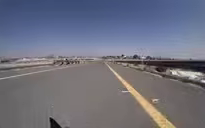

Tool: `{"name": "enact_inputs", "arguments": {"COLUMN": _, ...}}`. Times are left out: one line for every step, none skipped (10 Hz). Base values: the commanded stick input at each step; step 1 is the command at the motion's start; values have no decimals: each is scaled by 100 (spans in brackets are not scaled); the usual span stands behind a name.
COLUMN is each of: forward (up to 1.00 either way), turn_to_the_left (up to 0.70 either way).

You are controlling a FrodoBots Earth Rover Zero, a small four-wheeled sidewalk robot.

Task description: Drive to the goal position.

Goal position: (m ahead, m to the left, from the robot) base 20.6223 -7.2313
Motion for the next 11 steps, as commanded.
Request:
{"name": "enact_inputs", "arguments": {"forward": 100, "turn_to_the_left": 0}}
{"name": "enact_inputs", "arguments": {"forward": 100, "turn_to_the_left": 0}}
{"name": "enact_inputs", "arguments": {"forward": 100, "turn_to_the_left": 0}}
{"name": "enact_inputs", "arguments": {"forward": 100, "turn_to_the_left": 0}}
{"name": "enact_inputs", "arguments": {"forward": 100, "turn_to_the_left": 0}}
{"name": "enact_inputs", "arguments": {"forward": 100, "turn_to_the_left": 0}}
{"name": "enact_inputs", "arguments": {"forward": 100, "turn_to_the_left": 0}}
{"name": "enact_inputs", "arguments": {"forward": 100, "turn_to_the_left": 0}}
{"name": "enact_inputs", "arguments": {"forward": 100, "turn_to_the_left": 0}}
{"name": "enact_inputs", "arguments": {"forward": 100, "turn_to_the_left": 0}}
{"name": "enact_inputs", "arguments": {"forward": 100, "turn_to_the_left": 0}}
